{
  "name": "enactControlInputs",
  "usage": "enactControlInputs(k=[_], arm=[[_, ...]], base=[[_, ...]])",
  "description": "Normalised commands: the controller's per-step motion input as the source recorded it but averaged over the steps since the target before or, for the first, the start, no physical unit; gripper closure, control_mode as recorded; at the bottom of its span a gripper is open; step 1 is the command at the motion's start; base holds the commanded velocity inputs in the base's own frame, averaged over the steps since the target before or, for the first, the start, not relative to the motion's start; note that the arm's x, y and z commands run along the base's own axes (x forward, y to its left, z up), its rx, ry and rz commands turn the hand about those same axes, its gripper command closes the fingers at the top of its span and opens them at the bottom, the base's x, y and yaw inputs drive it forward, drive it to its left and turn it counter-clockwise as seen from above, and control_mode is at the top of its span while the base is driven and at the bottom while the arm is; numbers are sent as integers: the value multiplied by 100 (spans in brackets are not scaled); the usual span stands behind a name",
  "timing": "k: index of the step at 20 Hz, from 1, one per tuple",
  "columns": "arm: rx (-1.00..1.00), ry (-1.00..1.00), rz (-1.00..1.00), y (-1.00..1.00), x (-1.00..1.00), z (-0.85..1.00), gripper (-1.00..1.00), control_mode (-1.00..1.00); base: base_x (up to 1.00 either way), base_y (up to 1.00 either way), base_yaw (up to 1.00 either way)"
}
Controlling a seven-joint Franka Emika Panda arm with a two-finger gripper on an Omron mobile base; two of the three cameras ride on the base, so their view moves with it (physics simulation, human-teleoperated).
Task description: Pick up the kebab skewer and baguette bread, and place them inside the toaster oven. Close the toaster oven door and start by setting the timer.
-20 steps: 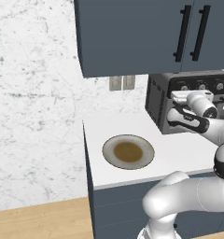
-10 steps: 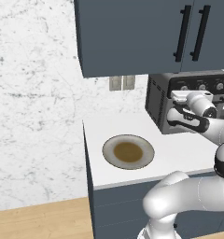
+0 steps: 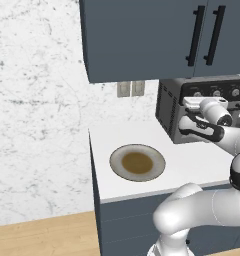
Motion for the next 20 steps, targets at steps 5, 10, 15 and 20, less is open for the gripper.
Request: enactControlInputs(k=[5, 10, 15, 20], arm=[[0, 0, 0, 0, 33, 0, 100, -100], [5, 0, 0, 0, 35, 0, 100, -100], [10, 0, 0, 0, 38, 3, 100, -100], [13, 0, 0, 0, 40, 5, 100, -100]], base=[[0, 0, 0], [0, 0, 0], [0, 0, 0], [0, 0, 0]])
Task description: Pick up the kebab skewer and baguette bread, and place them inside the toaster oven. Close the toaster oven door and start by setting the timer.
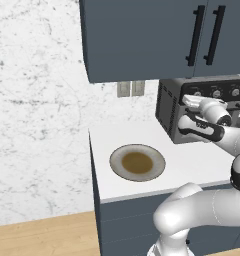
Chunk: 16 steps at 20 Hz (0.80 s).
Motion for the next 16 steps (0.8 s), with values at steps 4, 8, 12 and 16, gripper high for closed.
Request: enactControlInputs(k=[4, 8, 12, 16], arm=[[11, 0, 0, 0, 42, 0, 100, -100], [9, 0, 0, 0, 51, 0, 100, -100], [9, 0, 0, 0, 56, 0, 100, -100], [14, 0, 0, -2, 53, 0, 100, -100]], base=[[0, 0, 0], [0, 0, 0], [0, 0, 0], [0, 0, 0]])
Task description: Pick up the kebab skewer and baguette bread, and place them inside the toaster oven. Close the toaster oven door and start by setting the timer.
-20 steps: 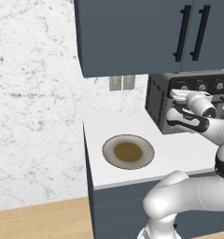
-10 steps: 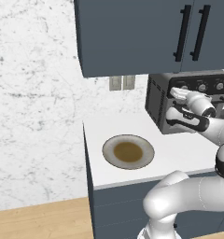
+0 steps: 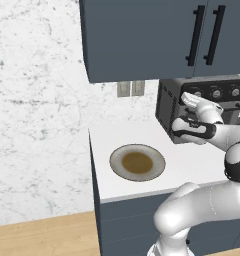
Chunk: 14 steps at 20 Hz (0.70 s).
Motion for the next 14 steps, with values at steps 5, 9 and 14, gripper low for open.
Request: enactControlInputs(k=[5, 9, 14], arm=[[15, 0, 0, -1, 50, 8, 100, -100], [15, 0, 0, 0, 32, 14, 100, -100], [15, 1, 0, 0, 30, 15, 100, -100]], base=[[0, 0, 0], [0, 0, 0], [0, 0, 0]])
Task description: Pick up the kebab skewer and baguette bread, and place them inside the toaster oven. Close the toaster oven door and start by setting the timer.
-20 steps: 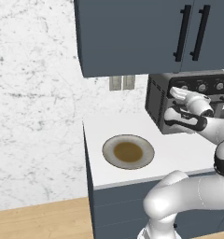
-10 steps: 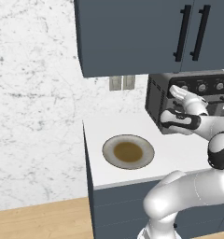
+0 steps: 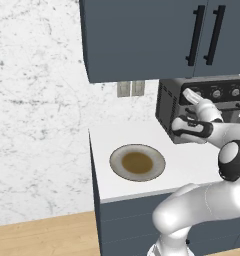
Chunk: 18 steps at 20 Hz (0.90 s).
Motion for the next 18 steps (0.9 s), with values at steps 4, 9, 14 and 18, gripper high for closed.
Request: enactControlInputs(k=[4, 9, 14, 18], arm=[[18, 1, 0, -4, 27, 15, 100, -100], [21, 0, 0, -8, 23, 9, 100, -100], [21, 0, 0, -7, 19, 0, 100, -100], [19, 0, 0, -7, 24, -5, 100, -100]], base=[[0, 0, 0], [0, 0, 0], [0, 0, 0], [0, 0, 0]])
